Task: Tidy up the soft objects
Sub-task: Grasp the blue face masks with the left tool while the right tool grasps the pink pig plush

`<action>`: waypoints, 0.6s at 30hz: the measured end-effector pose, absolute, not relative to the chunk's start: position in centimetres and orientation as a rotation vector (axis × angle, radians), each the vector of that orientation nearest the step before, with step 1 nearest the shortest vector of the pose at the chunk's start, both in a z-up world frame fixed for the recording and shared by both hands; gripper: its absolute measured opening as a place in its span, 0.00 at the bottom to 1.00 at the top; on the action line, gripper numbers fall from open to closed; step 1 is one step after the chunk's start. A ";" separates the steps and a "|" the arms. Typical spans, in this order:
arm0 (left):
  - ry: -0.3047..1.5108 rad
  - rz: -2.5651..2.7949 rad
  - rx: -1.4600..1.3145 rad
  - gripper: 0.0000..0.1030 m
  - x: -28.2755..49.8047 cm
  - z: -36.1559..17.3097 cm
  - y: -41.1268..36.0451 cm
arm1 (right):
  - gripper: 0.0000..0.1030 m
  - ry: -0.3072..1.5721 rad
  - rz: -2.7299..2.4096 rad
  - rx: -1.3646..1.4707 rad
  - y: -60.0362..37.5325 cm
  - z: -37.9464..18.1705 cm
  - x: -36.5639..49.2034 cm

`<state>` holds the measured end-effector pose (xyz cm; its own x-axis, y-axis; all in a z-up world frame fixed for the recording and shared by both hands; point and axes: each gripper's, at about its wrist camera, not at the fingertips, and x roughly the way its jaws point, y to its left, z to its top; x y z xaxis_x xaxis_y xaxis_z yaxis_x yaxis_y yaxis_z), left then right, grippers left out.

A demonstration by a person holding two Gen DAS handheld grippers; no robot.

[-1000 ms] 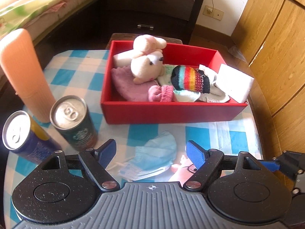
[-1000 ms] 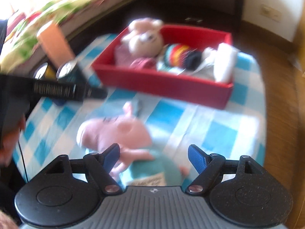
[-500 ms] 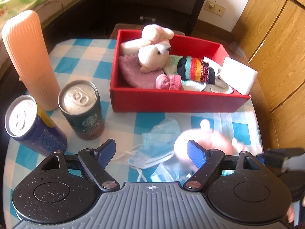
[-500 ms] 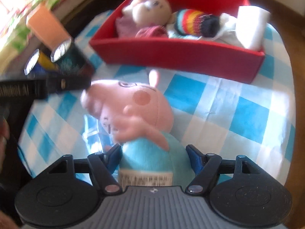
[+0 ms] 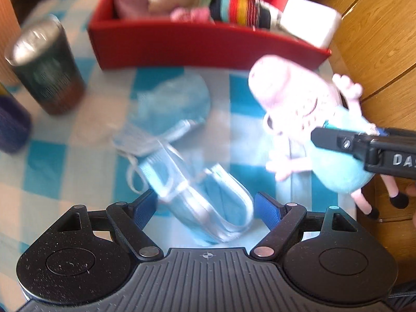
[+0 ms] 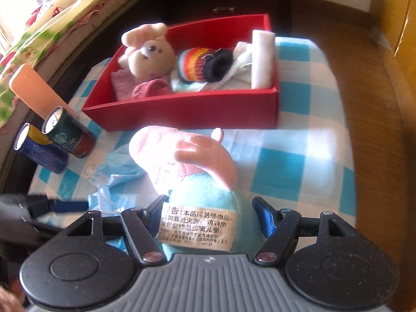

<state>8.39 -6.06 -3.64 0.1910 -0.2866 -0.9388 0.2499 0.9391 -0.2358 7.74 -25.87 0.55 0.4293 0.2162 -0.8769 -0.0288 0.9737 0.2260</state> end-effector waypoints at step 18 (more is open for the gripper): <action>1.272 -0.412 -0.009 0.23 8.5 -2.3 -7.2 | 0.47 1.131 0.165 0.233 -26.4 0.1 7.6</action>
